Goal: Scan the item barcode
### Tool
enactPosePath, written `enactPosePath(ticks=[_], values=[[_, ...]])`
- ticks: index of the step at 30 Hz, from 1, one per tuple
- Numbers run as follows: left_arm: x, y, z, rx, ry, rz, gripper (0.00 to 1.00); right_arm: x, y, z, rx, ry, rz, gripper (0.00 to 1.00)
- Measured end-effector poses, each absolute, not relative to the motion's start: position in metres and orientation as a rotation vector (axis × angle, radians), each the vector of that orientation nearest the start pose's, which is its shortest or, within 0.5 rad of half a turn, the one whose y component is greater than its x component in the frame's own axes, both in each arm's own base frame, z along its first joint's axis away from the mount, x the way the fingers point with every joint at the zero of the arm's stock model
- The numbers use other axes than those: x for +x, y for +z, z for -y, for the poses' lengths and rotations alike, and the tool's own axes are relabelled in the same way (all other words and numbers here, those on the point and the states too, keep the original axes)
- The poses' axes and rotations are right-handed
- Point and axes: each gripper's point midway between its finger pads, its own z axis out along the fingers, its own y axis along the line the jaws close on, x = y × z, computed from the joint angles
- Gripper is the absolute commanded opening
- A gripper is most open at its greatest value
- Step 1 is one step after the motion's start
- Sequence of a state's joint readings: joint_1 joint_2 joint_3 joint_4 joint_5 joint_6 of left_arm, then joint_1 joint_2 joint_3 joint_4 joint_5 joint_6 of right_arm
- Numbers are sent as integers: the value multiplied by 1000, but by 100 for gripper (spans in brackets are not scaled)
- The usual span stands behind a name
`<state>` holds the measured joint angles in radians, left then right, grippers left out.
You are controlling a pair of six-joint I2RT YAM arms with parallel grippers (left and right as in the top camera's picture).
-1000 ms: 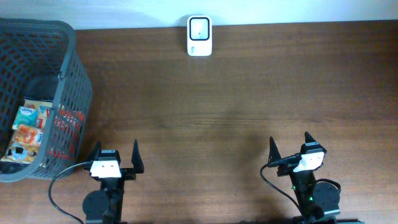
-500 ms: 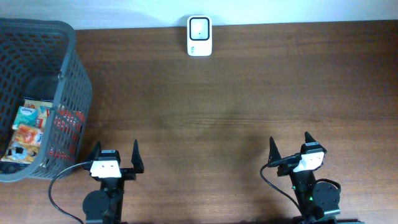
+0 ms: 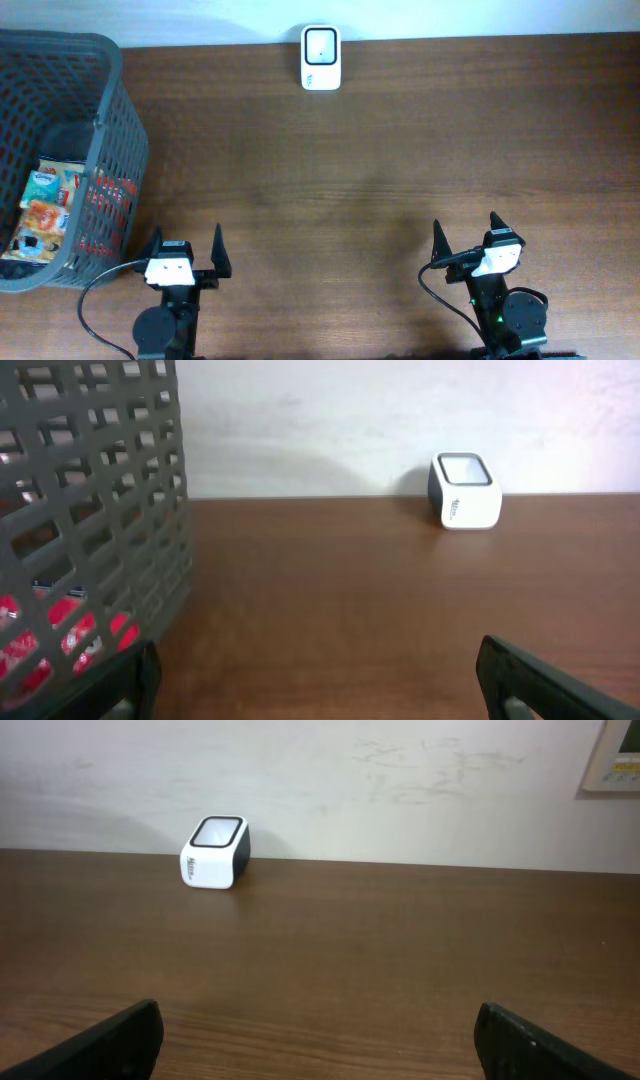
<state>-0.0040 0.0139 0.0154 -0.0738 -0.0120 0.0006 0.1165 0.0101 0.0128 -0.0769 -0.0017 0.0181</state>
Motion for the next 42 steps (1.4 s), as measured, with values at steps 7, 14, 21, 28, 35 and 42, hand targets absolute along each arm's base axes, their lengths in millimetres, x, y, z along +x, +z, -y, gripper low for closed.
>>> enactPosePath(ticks=[7, 14, 21, 28, 35, 42], values=[[245, 202, 11, 48, -44, -1469, 99, 244, 159, -29, -82, 105, -1644, 99], [220, 270, 53, 276, -179, -1157, 99, 244, 159, -29, -83, 105, -1644, 98], [188, 311, 73, 403, -203, -929, 99, 244, 159, -29, -83, 105, -1644, 98], [198, 304, 78, 426, -252, -1067, 99, 244, 159, -29, -82, 105, -1644, 99], [188, 339, 93, 521, -291, -1006, 99, 244, 159, -29, -82, 104, -1644, 99], [159, 348, 120, 692, -397, -911, 99, 244, 159, -29, -82, 105, -1644, 98]])
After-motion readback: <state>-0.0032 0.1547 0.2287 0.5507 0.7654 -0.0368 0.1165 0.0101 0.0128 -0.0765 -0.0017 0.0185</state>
